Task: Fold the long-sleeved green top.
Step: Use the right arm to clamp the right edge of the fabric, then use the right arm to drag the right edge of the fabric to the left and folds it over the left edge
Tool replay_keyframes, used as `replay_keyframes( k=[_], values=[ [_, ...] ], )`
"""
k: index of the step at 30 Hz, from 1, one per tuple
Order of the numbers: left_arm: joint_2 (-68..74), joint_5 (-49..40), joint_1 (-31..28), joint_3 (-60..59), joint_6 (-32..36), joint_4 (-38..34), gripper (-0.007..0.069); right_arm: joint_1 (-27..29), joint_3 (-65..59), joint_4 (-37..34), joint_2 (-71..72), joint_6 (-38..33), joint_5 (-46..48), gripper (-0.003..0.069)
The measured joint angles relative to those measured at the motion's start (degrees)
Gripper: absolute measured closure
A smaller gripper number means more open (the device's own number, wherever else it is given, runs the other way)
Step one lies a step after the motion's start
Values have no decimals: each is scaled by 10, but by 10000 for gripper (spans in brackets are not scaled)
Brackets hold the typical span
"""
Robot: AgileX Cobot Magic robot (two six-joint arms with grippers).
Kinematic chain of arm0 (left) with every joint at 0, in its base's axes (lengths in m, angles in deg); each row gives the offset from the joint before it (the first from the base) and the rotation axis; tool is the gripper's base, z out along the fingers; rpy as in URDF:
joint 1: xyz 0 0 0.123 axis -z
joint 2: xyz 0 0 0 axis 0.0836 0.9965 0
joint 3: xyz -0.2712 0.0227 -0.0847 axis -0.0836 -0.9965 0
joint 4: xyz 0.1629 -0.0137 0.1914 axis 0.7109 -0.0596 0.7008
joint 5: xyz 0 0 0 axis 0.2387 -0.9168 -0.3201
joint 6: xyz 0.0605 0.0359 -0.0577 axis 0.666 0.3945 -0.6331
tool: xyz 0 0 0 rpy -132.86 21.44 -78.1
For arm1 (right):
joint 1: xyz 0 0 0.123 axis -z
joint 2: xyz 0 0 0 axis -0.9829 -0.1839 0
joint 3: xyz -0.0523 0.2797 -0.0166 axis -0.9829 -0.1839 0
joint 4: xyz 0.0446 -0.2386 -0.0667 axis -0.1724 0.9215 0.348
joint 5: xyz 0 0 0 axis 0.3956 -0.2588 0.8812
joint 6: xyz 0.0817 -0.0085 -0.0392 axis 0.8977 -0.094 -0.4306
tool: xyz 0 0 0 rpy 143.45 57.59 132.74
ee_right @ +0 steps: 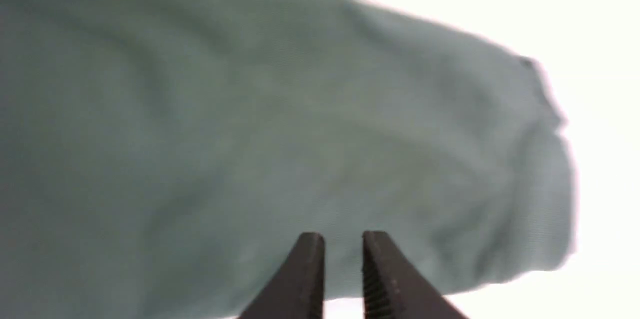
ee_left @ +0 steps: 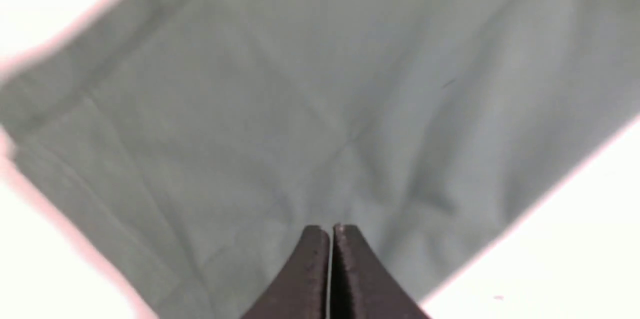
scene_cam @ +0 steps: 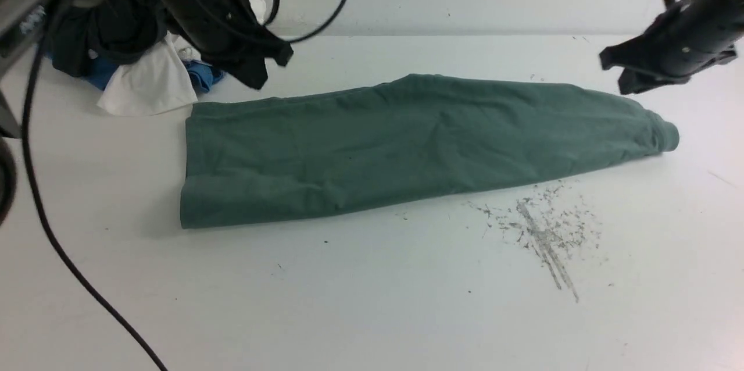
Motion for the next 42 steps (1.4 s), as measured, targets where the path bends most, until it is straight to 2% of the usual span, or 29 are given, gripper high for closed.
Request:
replay_keyframes(
  k=[2, 5, 6, 9, 13, 16, 17, 18, 22, 23, 24, 26, 29, 31, 35, 39, 42],
  values=[
    [-46, -2, 0, -20, 14, -21, 631, 33, 8, -25, -28, 2, 5, 372],
    [-93, -2, 0, -53, 27, -39, 631, 59, 10, -56, -58, 2, 8, 281],
    [-136, -3, 1, -92, 38, -48, 631, 72, 10, -80, -82, 2, 12, 212],
    [-201, -4, 1, -164, 40, -48, 631, 75, 10, -97, -109, 2, 9, 141],
    [-287, 6, 1, -260, 40, -21, 631, 75, 15, -107, -126, 5, -19, 123],
    [-331, 19, 0, -307, 37, 6, 631, 75, 16, -123, -132, 5, -39, 141],
    [-360, 25, 0, -337, 31, 27, 631, 75, 16, -139, -134, 5, -50, 179],
    [-363, 26, 0, -340, 29, 30, 631, 75, 16, -141, -134, 5, -51, 185],
    [-427, 34, 0, -403, -15, 103, 631, 75, 16, -173, -139, 5, -62, 433],
    [-429, 34, 0, -405, -18, 106, 631, 75, 16, -173, -139, 5, -61, 447],
    [-447, 34, -1, -423, -41, 134, 631, 75, 16, -171, -137, 0, -56, 554],
    [-475, 34, -1, -450, -85, 172, 631, 76, 15, -146, -125, -2, -41, 631],
    [-502, 34, -1, -475, -118, 199, 631, 81, 14, -104, -103, -2, -19, 643],
    [-548, 34, -1, -523, -162, 217, 631, 89, 14, 4, -60, 11, 12, 645],
    [-604, 57, -1, -596, -191, 220, 631, 91, 14, 149, 14, 65, 44, 645],
    [-638, 108, -1, -658, -205, 223, 631, 74, 14, 167, 91, 79, 41, 645],
    [-643, 140, -1, -681, -209, 224, 631, 17, 14, 138, 132, 74, 20, 645]
  ],
)
